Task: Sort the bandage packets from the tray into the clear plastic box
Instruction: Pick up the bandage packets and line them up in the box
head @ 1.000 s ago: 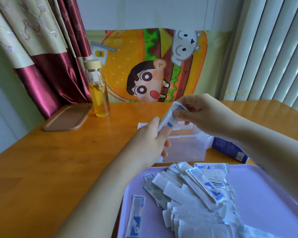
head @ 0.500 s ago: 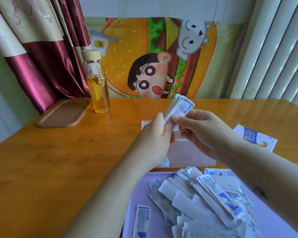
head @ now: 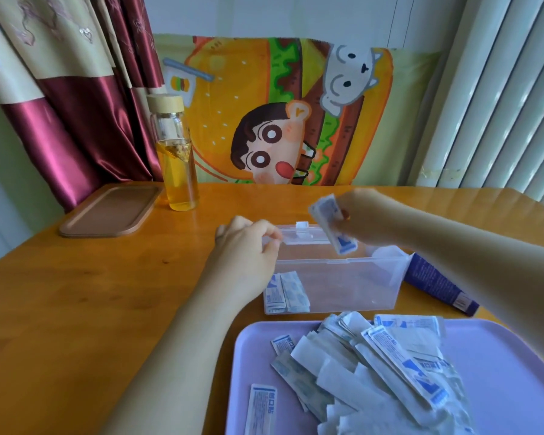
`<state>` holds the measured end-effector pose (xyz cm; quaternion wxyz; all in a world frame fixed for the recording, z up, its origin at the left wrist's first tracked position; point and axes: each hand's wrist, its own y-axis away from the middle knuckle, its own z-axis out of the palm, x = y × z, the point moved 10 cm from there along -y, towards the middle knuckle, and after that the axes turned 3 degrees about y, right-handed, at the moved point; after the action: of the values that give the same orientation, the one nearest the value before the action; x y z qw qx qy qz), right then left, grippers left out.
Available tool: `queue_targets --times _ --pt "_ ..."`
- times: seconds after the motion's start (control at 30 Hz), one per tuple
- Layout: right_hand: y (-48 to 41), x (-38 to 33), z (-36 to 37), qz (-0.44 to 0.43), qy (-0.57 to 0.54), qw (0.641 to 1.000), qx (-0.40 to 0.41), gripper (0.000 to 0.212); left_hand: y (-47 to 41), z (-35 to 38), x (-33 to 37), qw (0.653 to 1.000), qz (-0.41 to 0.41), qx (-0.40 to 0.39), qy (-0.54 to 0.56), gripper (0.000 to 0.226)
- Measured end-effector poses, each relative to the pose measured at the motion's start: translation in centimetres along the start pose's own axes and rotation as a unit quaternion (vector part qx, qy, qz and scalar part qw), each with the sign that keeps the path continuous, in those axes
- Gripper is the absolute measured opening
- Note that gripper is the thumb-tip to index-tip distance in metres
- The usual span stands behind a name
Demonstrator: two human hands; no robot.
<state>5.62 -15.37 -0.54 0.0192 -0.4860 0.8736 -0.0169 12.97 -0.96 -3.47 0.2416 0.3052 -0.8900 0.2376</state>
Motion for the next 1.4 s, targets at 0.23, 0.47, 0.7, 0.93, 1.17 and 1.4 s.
queue_targets --times 0.23,0.47,0.7,0.93,1.17,1.4 --pt "-1.1 0.5 9.1 0.076 -0.05 0.961 -0.263 0.017 0.3 2.1 -1.6 0.994 -0.049 -0.102 0.006 0.023" --pt "-0.7 0.4 11.4 0.124 -0.117 0.941 -0.291 0.009 0.6 3.1 -1.7 0.988 -0.065 -0.142 0.002 0.023" --pt "-0.3 -0.6 10.8 0.071 0.027 0.957 -0.28 0.043 0.6 3.4 -1.8 0.987 -0.066 -0.149 -0.004 0.024" --pt "-0.8 -0.9 10.6 0.05 0.07 0.963 -0.254 0.049 0.5 3.5 -1.8 0.986 -0.064 -0.152 -0.006 0.024" --pt "-0.1 -1.4 10.2 0.044 0.037 0.963 -0.265 0.05 0.5 3.6 -1.9 0.986 -0.063 -0.155 -0.01 0.025" --pt "0.0 -1.4 10.4 0.055 -0.015 0.962 -0.268 0.046 0.3 3.7 -2.0 0.986 -0.061 -0.152 -0.012 0.024"
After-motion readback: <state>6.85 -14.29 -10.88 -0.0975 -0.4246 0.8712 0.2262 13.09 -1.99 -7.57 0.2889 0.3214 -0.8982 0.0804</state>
